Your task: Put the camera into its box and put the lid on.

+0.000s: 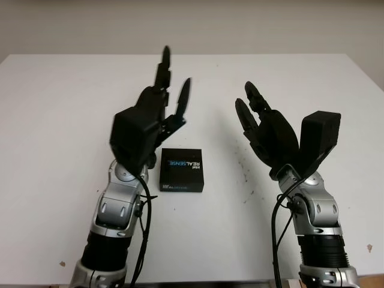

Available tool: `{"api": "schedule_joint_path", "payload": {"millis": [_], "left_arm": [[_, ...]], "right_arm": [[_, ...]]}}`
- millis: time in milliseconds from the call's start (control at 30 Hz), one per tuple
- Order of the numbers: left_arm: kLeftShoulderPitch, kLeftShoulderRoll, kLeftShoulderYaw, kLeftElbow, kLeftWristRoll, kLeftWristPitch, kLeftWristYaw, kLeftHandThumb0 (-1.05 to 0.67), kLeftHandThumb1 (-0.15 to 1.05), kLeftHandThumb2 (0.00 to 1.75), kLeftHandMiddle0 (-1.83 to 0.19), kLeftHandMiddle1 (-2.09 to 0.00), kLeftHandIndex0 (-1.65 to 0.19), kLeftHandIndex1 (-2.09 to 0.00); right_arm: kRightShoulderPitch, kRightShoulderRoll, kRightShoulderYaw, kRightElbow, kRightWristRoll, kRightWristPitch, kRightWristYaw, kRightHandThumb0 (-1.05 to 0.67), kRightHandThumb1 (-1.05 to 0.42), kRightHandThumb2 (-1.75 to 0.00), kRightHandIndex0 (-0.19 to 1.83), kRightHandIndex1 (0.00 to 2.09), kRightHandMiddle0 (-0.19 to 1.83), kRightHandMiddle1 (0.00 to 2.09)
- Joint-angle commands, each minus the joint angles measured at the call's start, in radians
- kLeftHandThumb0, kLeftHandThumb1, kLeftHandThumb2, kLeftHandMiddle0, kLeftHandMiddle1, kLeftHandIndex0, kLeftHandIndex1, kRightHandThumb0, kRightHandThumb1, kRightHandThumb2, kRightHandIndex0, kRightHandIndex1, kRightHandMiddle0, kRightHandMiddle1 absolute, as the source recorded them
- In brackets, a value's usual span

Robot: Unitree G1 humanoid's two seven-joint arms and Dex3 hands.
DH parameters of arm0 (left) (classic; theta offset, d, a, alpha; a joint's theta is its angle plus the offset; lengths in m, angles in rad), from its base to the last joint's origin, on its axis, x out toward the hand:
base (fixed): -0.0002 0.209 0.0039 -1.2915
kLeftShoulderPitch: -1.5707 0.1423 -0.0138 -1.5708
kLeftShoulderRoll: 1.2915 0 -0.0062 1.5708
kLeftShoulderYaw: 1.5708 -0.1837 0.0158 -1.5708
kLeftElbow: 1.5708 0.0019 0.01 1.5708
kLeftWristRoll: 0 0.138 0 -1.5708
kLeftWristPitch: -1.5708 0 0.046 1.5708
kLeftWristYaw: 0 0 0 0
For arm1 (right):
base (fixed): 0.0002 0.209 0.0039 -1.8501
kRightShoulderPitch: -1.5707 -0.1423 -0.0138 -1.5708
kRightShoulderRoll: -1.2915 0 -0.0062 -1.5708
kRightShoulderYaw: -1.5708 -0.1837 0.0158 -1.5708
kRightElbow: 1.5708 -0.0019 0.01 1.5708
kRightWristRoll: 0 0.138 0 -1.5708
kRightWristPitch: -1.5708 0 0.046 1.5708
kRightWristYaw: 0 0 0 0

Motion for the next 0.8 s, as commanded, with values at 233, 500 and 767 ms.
{"api": "schedule_joint_path", "payload": {"millis": [233,500,767], "left_arm": [[0.117,0.073,0.137,-0.002,-0.176,-0.144,-0.101,-0.81,1.05,0.6,0.19,0.0,0.19,0.0],[0.204,0.114,0.215,0.073,-0.189,-0.299,-0.103,-0.81,1.05,0.64,0.19,0.0,0.19,0.0],[0.252,0.099,0.208,0.068,-0.184,-0.33,-0.077,-0.78,1.05,0.65,0.19,0.0,0.19,0.0]], "right_arm": [[0.033,0.046,0.039,0.0,-0.036,-0.115,-0.016,-0.69,-1.05,-0.63,-0.19,0.0,-0.19,0.0],[0.028,0.055,0.031,0.021,-0.035,-0.136,-0.025,-0.67,-1.05,-0.66,-0.19,0.0,-0.19,0.0],[0.034,0.054,0.028,0.003,-0.029,-0.113,-0.024,-0.68,-1.05,-0.65,-0.19,0.0,-0.19,0.0]]}}
